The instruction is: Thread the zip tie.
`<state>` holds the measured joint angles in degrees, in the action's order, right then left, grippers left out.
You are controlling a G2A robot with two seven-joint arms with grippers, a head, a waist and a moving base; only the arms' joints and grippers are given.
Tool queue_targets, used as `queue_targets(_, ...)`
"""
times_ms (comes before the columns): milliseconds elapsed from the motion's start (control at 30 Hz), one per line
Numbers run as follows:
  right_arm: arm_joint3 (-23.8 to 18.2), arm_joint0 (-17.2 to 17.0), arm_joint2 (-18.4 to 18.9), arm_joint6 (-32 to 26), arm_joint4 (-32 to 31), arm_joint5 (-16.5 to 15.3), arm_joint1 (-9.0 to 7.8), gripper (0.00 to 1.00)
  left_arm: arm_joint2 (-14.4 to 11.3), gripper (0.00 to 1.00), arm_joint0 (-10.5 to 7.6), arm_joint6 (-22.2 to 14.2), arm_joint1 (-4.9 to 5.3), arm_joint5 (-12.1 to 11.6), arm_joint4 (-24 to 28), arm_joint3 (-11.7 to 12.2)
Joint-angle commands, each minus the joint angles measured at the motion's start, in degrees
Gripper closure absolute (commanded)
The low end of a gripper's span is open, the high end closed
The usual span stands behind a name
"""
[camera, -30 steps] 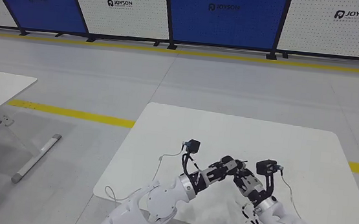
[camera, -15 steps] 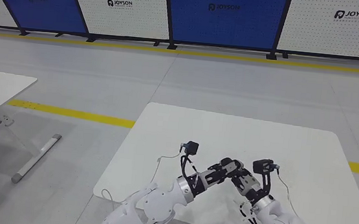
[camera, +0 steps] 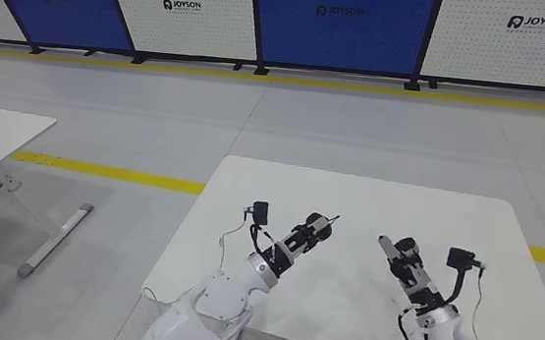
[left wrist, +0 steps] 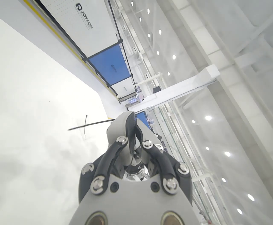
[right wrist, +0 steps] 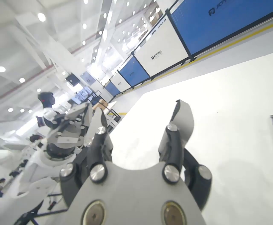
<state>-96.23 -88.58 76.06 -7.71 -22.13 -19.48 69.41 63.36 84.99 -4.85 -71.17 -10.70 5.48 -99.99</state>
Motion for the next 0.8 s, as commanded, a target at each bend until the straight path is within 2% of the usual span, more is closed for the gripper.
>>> queue_targets(0, -0.7, -0.8, 2.6, -0.4, 6.1, 0.0, -0.39, 0.00, 1.3, 1.00, 0.29, 3.6, 0.09, 0.4, -2.9, 0.7)
queue_targets(67, -1.1, -1.5, 4.7, -0.9, 11.2, 0.0, -0.73, 0.00, 1.3, 1.00, 0.39, 4.0, -0.09, 0.4, -0.3, 1.1)
queue_targets(233, 0.4, -2.7, 12.1, -4.8, 29.1, 0.0, -1.22, 0.00, 2.6, 1.00, -0.58, 7.2, -0.23, 0.3, -1.1, 4.0)
queue_targets(333, 2.7, -3.5, 16.8, -9.5, 40.7, 0.0, -0.93, 0.00, 2.5, 1.00, -1.53, 7.7, -0.47, 0.3, 0.2, 6.1)
queue_targets(433, 5.5, -3.4, 19.7, -15.8, 47.6, 0.0, -0.39, 0.00, 2.2, 1.00, -2.08, 8.2, -0.70, 0.1, 0.9, 7.3)
queue_targets(767, 5.5, -3.4, 19.7, -15.8, 47.6, 0.0, -0.39, 0.00, 2.2, 1.00, -2.08, 8.2, -0.70, 0.1, 0.9, 7.3)
